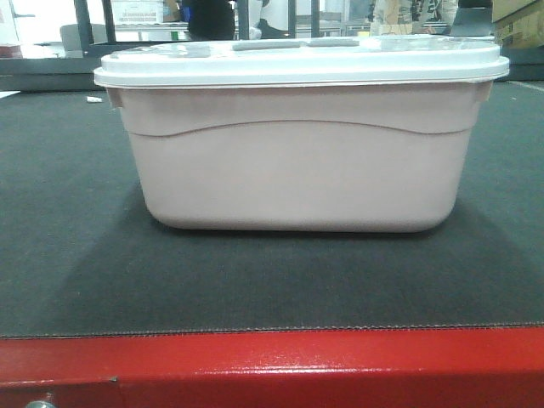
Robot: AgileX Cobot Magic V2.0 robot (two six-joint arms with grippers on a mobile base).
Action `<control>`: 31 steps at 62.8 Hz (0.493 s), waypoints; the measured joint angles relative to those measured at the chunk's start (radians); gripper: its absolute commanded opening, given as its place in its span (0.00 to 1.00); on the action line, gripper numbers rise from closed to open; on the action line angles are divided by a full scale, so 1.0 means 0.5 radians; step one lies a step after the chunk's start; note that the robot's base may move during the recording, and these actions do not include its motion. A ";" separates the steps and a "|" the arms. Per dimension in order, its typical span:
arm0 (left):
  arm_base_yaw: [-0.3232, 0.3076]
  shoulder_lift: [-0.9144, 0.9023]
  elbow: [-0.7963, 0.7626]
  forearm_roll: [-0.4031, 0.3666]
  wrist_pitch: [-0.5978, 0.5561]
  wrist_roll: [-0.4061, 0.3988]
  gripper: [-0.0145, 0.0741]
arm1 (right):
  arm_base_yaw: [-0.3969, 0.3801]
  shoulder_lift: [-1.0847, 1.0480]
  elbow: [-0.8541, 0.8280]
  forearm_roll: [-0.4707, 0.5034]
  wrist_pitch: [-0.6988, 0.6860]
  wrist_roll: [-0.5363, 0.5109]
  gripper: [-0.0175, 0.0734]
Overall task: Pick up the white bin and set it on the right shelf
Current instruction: 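Move both grippers toward the ends of the pink bin with white lid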
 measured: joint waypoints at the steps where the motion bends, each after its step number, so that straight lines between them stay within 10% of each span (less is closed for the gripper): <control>1: 0.000 0.000 0.000 -0.003 -0.023 0.000 0.03 | 0.000 0.000 0.000 0.000 -0.011 0.000 0.27; 31: -0.014 0.209 -0.813 0.035 0.493 0.000 0.07 | 0.000 0.284 -0.792 0.000 0.032 0.000 0.38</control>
